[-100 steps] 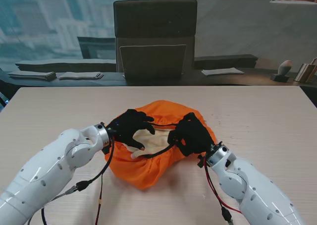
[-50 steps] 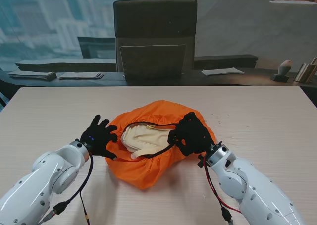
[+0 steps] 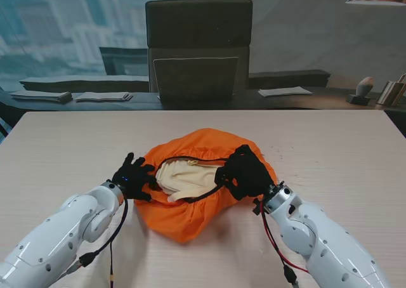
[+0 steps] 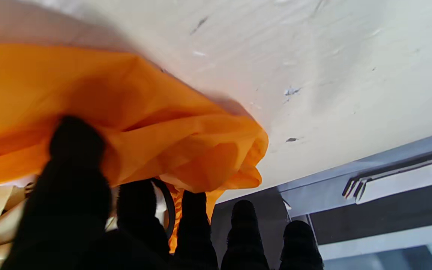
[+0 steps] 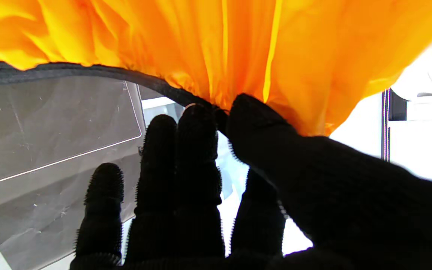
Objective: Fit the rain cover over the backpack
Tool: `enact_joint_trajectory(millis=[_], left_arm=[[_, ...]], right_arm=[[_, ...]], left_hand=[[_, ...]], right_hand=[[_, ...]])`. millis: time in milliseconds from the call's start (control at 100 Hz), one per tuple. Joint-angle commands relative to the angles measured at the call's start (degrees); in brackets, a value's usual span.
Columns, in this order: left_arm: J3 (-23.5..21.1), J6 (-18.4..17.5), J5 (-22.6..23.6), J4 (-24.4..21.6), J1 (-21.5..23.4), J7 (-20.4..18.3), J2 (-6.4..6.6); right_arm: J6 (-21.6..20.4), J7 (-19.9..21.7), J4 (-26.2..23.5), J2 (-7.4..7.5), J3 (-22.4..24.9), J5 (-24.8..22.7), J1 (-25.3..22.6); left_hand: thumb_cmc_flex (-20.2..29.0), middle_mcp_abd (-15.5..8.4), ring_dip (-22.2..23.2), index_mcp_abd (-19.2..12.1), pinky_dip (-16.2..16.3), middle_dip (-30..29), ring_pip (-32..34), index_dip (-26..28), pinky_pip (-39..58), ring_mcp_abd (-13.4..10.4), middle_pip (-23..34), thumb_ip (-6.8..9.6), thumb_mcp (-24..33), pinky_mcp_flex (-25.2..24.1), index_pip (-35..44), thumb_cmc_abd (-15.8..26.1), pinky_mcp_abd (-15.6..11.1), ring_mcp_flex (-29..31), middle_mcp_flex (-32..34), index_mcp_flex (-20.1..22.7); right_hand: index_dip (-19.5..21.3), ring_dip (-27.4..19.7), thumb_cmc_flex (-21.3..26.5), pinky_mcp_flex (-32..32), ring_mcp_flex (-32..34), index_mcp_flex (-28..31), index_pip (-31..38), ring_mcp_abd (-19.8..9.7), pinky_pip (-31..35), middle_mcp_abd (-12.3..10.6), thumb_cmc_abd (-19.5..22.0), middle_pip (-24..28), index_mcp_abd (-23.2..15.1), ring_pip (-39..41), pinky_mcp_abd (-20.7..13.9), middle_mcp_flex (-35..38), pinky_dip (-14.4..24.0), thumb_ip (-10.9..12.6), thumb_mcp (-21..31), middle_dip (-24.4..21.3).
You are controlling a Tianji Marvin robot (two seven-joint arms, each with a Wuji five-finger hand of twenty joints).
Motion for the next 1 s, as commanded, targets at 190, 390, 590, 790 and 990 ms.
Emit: enact_joint_trajectory(millis=[190, 390, 590, 790, 990], left_arm=[[-4.2, -2.1, 5.0, -3.4, 3.6, 2.2, -0.29], [-14.5, -2.7, 11.8, -12.5, 12.1, 7.2, -0.51], [-21.4, -3.4, 12.0, -19.4, 17.6, 13.6, -1.45], [-24.9, -5.6, 7.7, -22.3, 18.1, 17.6, -2.45], [-26.4, -6.3, 6.8, -24.2, 17.3, 19.4, -2.86]], right_arm=[[0.2, 0.2, 0.3, -0.05, -0.1, -0.4, 0.0], [0.3, -0.1, 0.8, -0.02, 0.2, -0.6, 0.3], [1.0, -0.1, 1.2, 0.03, 0.0, -0.8, 0.7], [2.7, -2.1, 1.6, 0.09, -1.1, -2.4, 2.4], [3.1, -6.1, 2.1, -0.29, -0.9, -3.4, 4.2]], left_hand=[[7.3, -4.8, 0.6, -6.8, 0.7, 0.9, 5.4, 9.6, -2.3, -1.2, 5.9, -1.48, 5.6, 0.4, 7.9, 1.1, 0.5, 0.1, 3.2, 6.5], [6.5, -5.9, 1.0, -8.4, 0.8, 0.9, 7.3, 14.8, 2.6, -1.2, 6.7, -2.32, 8.3, 0.0, 7.8, 0.7, -0.1, 0.4, 1.9, 4.4], [5.9, -5.6, 1.6, -10.3, 0.9, 1.2, 8.5, 16.3, 6.3, -1.1, 7.1, -2.44, 8.5, 0.7, 7.6, 0.7, -0.7, 1.2, 1.3, 3.2], [7.0, -5.6, 2.1, -10.6, 0.1, 1.5, 9.4, 17.2, 9.0, -1.5, 7.6, -2.24, 7.2, 0.4, 8.1, 1.7, -1.2, 1.6, 0.9, 1.9], [7.3, -5.5, 2.1, -10.4, -0.4, 1.3, 9.4, 17.5, 9.4, -1.7, 7.1, -2.22, 6.3, 0.3, 8.2, 2.2, -1.5, 1.0, -0.2, 1.4]], right_hand=[[-0.8, -0.4, 0.5, -0.2, 1.9, 1.3, 1.5, -0.7, 0.6, 2.2, -0.4, 1.4, -0.9, 1.1, 0.3, 0.0, 0.9, -0.2, 2.6, -0.6], [-0.9, -0.6, 0.6, -0.1, 2.3, 1.4, 1.6, -0.5, 0.7, 2.3, -0.5, 1.4, -0.8, 1.1, 0.4, 0.1, 0.9, -0.2, 2.8, -0.6], [-1.0, -0.6, 0.6, -0.2, 2.1, 1.4, 1.6, -0.4, 0.6, 2.3, -0.6, 1.4, -0.7, 1.0, 0.5, 0.1, 0.8, -0.2, 2.8, -0.6], [-1.1, -0.7, 0.7, 0.1, 2.4, 1.2, 1.8, -0.3, 0.7, 2.7, -0.7, 1.4, -0.3, 1.1, 0.6, -0.1, 0.9, -0.1, 2.8, -0.4], [-1.0, -0.5, 0.8, 0.1, 2.2, 0.9, 2.0, -0.2, 1.1, 3.0, -0.8, 1.9, -0.2, 1.6, 0.5, -0.4, 1.1, -0.2, 3.0, -0.2]])
